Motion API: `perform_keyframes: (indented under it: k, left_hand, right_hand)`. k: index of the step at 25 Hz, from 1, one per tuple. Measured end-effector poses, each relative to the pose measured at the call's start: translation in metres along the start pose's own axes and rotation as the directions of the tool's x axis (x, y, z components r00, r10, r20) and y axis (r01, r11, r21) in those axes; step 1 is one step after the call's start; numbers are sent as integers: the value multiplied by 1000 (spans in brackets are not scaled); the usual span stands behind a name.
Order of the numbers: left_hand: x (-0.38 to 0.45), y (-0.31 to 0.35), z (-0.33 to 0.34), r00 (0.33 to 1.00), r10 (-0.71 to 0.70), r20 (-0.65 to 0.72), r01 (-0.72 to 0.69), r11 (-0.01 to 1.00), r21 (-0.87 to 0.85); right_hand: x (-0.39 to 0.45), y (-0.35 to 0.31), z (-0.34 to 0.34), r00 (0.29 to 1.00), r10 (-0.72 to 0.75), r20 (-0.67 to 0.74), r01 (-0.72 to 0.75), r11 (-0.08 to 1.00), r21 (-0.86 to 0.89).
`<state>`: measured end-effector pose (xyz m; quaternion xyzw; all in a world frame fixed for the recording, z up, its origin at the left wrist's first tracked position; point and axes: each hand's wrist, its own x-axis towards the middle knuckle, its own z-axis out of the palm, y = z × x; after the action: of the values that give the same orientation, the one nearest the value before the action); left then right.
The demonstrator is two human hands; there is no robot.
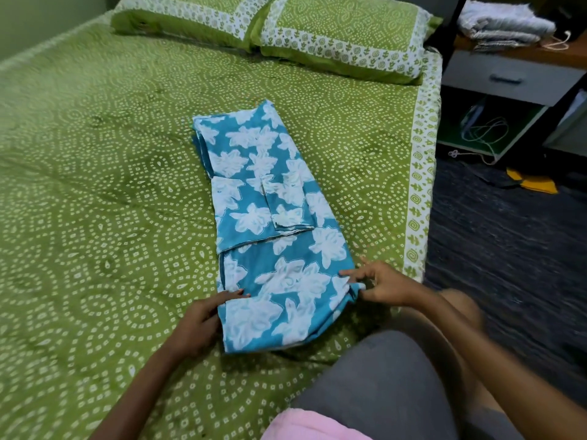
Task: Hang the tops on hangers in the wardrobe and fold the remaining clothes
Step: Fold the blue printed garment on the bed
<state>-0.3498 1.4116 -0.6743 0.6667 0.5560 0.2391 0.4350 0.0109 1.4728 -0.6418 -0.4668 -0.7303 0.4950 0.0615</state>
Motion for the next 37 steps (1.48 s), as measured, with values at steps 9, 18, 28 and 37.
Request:
perform_keyframes:
  k: [9, 18, 28, 37]
  left_hand:
    - [80, 37, -7, 788, -523, -324, 266, 765, -586]
    - [70, 33, 19, 703, -384, -598, 226, 919, -323]
    - [31, 19, 14, 745, -303, -594, 390, 921, 20]
    - [44, 64, 0, 785, 194, -588, 169, 847, 504]
  right_hand:
    - [99, -32, -42, 849, 431, -308, 21, 553, 833]
    - [82, -16, 18, 657, 377, -653, 12, 860, 510]
    - [55, -36, 47, 657, 467, -592, -269, 879, 394]
    - [47, -72, 41, 576, 144, -804, -324, 944, -63]
